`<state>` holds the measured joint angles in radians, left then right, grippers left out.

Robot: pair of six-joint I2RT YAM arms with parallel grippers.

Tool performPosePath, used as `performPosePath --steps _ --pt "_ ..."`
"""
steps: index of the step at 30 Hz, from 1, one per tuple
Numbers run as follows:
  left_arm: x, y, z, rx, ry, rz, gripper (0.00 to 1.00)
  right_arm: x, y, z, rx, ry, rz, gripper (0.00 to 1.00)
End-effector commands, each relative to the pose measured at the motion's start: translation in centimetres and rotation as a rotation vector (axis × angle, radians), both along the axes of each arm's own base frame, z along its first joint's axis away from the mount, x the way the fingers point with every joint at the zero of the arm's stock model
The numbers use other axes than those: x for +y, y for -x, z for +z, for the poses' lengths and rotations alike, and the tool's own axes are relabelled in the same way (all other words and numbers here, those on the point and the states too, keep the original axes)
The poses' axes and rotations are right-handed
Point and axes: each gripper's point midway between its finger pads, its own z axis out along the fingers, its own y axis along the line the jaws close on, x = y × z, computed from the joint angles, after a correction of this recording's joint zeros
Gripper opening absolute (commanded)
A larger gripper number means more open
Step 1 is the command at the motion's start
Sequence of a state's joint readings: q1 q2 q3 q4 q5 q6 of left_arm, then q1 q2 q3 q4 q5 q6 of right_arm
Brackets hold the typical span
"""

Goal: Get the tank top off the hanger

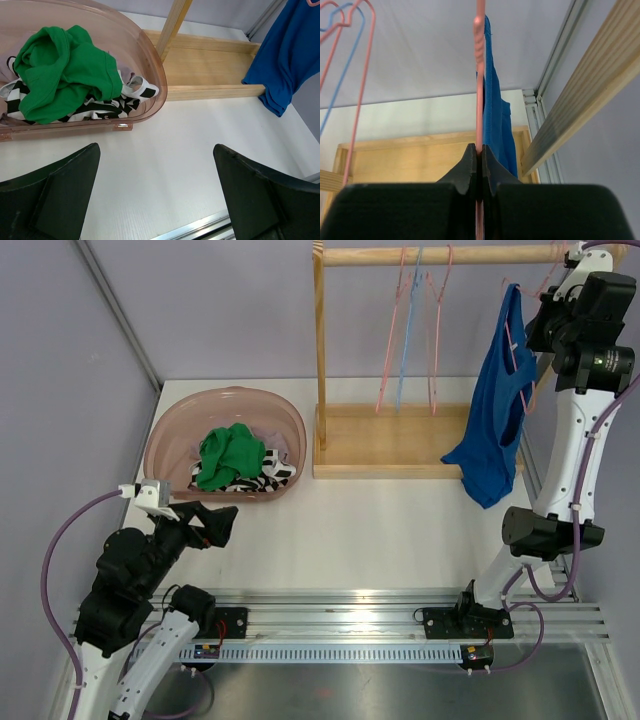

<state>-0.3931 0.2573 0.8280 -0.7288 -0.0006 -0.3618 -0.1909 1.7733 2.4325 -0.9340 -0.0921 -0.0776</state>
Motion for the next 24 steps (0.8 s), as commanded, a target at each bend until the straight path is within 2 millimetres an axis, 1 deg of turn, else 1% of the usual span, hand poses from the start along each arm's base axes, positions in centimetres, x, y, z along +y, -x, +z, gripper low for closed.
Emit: performPosePath --steps 1,2,3,4,5,7,8,10,11,12,13,14,15,16,17,18,19,20,21,22,23,24 --pt "-0.7 -0.3 0.9 -0.041 -0.001 -0.037 0.99 2.0 3.7 8.1 -0.229 0.0 0.06 0.0" --pt "-0.7 -0.3 1.0 -0.042 -0.001 -0.037 0.99 2.2 4.4 8.8 -0.25 0.003 0.064 0.0" --pt "-0.7 -0.2 0.9 -0.04 0.001 -0.039 0.99 2.2 4.4 8.6 -0.245 0.003 0.066 0.0" --pt "-0.7 -0.3 0.9 -0.04 0.002 -0.038 0.99 2.2 5.0 9.4 -0.268 0.006 0.061 0.0" --pt "-0.7 -0.2 0.9 -0.04 0.001 -0.039 0.99 2.3 5.2 9.4 -0.269 0.004 0.062 0.0" --pt "-0.8 -0.2 1.0 -0.041 0.002 -0.042 0.99 2.7 5.5 9.1 -0.261 -0.011 0.077 0.0" --pt "-0.8 -0.2 1.0 -0.043 0.002 -0.042 0.99 3.0 6.3 9.4 -0.266 -0.015 0.081 0.0" --pt "-0.7 -0.2 1.1 -0.046 0.003 -0.036 0.99 3.3 6.9 8.5 -0.237 -0.036 0.084 0.0" --pt "-0.6 -0.3 1.1 -0.044 0.002 -0.029 0.99 3.5 8.2 8.6 -0.231 -0.042 0.083 0.0" --pt "-0.5 -0.3 1.0 -0.042 0.003 -0.025 0.99 3.6 8.3 7.1 -0.188 -0.053 0.084 0.0" --pt "-0.5 -0.3 1.2 -0.046 0.006 -0.025 0.99 3.9 8.9 6.6 -0.176 -0.075 0.086 0.0" --pt "-0.5 -0.3 1.1 -0.044 0.006 -0.022 0.99 4.4 10.8 7.2 -0.201 -0.087 0.089 0.0" --pt "-0.5 -0.4 1.1 -0.042 0.007 -0.02 0.99 4.6 10.7 5.2 -0.154 -0.107 0.091 0.0" --pt "-0.4 -0.5 1.2 -0.042 0.006 -0.016 0.99 5.2 11.5 4.8 -0.149 -0.124 0.113 0.0" --pt "-0.3 -0.5 1.2 -0.041 0.005 -0.011 0.99 5.8 13.3 5.6 -0.188 -0.123 0.126 0.0" --pt "-0.3 -0.5 1.2 -0.039 0.006 -0.009 0.99 6.0 13.5 3.8 -0.15 -0.143 0.132 0.0" --pt "-0.3 -0.6 1.2 -0.036 0.005 -0.009 0.99 6.3 14.2 3.5 -0.151 -0.159 0.136 0.0" --pt "-0.3 -0.6 1.3 -0.037 0.007 -0.009 0.99 6.9 15.8 3.7 -0.162 -0.161 0.146 0.0" --pt "0.0 -0.9 1.3 -0.033 0.004 0.017 0.99 7.2 16.2 2.2 -0.125 -0.178 0.156 0.0" --pt "0.1 -0.9 1.2 -0.03 0.004 0.022 0.99 7.6 16.7 1.6 -0.109 -0.191 0.17 0.0" --pt "0.1 -1.0 1.2 -0.027 0.002 0.025 0.99 8.2 18.1 1.0 -0.094 -0.2 0.189 0.0" --pt "0.1 -1.1 1.3 -0.024 0.003 0.03 0.99 8.7 18.3 -1.1 -0.04 -0.225 0.208 0.0"
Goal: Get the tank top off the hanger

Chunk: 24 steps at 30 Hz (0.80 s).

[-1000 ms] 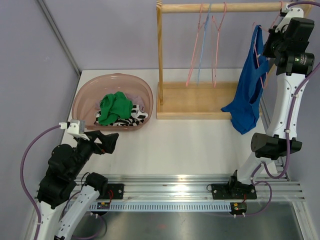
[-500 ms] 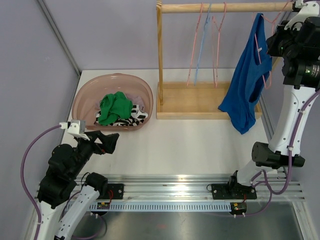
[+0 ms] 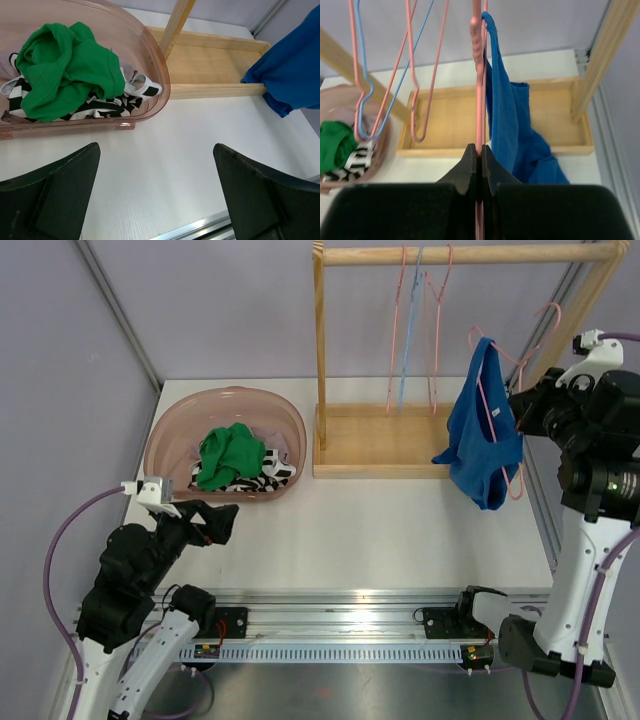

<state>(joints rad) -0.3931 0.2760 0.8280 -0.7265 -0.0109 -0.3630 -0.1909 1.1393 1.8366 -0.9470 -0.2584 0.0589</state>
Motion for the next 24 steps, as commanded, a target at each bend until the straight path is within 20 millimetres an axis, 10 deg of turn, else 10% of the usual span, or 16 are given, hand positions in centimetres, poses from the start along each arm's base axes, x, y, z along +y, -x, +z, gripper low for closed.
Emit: performPosePath --steps 1,15,24 --pt "0.1 -1.0 1.3 -0.026 0.005 0.027 0.99 2.3 2.3 -1.7 0.02 -0.077 0.087 0.0" --pt "-3.1 -3.0 1.2 0.059 0.049 -0.076 0.99 10.2 9.4 -18.6 0.36 -0.287 0.373 0.0" --pt "-5.7 -3.2 -0.6 0.127 0.098 -0.161 0.99 15.5 13.3 -18.5 0.317 -0.455 0.676 0.0"
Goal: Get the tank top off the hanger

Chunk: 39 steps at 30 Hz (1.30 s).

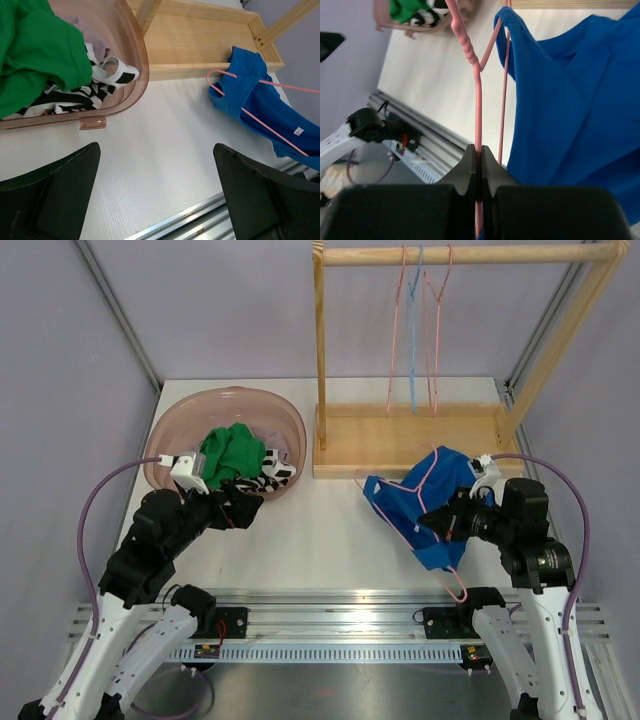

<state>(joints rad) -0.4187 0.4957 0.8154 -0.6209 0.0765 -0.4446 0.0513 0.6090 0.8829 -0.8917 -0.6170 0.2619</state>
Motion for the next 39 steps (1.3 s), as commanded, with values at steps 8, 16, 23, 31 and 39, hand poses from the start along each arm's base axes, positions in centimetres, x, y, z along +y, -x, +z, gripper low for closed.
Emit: performPosePath --steps 8,16,23,31,39 --pt "-4.7 0.0 2.3 -0.058 0.046 -0.092 0.99 5.3 4.0 7.6 -0.202 -0.306 0.305 0.0" --pt "-9.2 -0.2 5.9 -0.202 -0.032 -0.12 0.99 5.8 7.1 11.8 -0.283 -0.36 0.408 0.0" --pt "-15.6 2.3 9.5 -0.359 -0.087 -0.251 0.99 5.7 9.1 14.9 -0.333 -0.345 0.466 0.0" --pt "-17.4 1.6 11.1 -0.4 -0.089 -0.203 0.91 5.6 10.5 15.5 -0.348 -0.327 0.499 0.0" --pt "-15.9 0.1 10.9 -0.392 -0.136 -0.073 0.47 5.5 11.1 15.9 -0.371 -0.321 0.511 0.0"
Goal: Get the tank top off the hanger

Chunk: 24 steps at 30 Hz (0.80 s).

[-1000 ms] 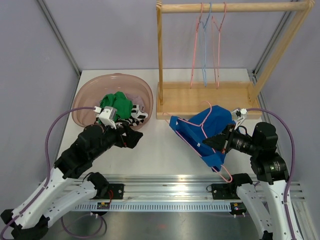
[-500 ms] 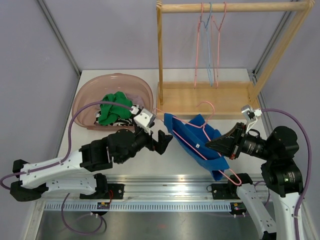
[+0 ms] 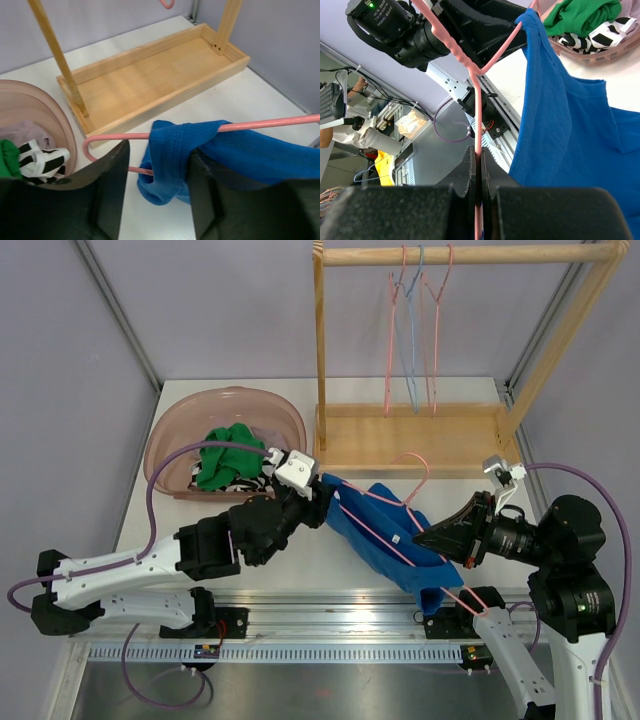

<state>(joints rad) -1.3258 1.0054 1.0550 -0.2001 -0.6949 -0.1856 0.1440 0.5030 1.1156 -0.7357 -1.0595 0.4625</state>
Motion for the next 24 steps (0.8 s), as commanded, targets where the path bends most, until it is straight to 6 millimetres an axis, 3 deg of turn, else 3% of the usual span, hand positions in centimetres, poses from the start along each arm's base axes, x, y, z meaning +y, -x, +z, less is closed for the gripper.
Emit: performPosePath --steps 1,6,10,11,15,16,19,24 --pt "1.3 -1.3 3.4 -0.042 0.095 0.125 0.42 0.1 1.3 1.6 -0.076 -0.009 0.045 0.0" --pt "3.6 -1.9 3.3 -0.037 0.091 0.223 0.32 -0.2 0.7 0.8 -0.094 0.037 0.013 0.0" --pt "7.3 -2.2 3.2 -0.038 0.087 0.335 0.2 -0.3 0.5 0.3 -0.121 0.065 0.015 0.0" --pt "8.1 -2.3 3.1 -0.031 0.098 0.366 0.11 -0.3 0.5 0.2 -0.133 0.071 0.023 0.0" --pt "12.7 -3.2 2.7 0.013 0.13 0.524 0.0 0.0 1.4 0.5 -0.167 0.062 0.094 0.0" --pt "14.5 -3.6 2.2 0.027 0.107 0.573 0.0 0.1 1.7 0.5 -0.173 0.057 0.113 0.0" --pt "16.8 -3.9 2.0 0.067 0.168 0.61 0.0 0.2 2.7 1.0 -0.213 0.038 0.16 0.0" --pt "17.4 -3.7 1.6 0.093 0.168 0.58 0.0 0.3 3.9 1.4 -0.25 0.015 0.204 0.0"
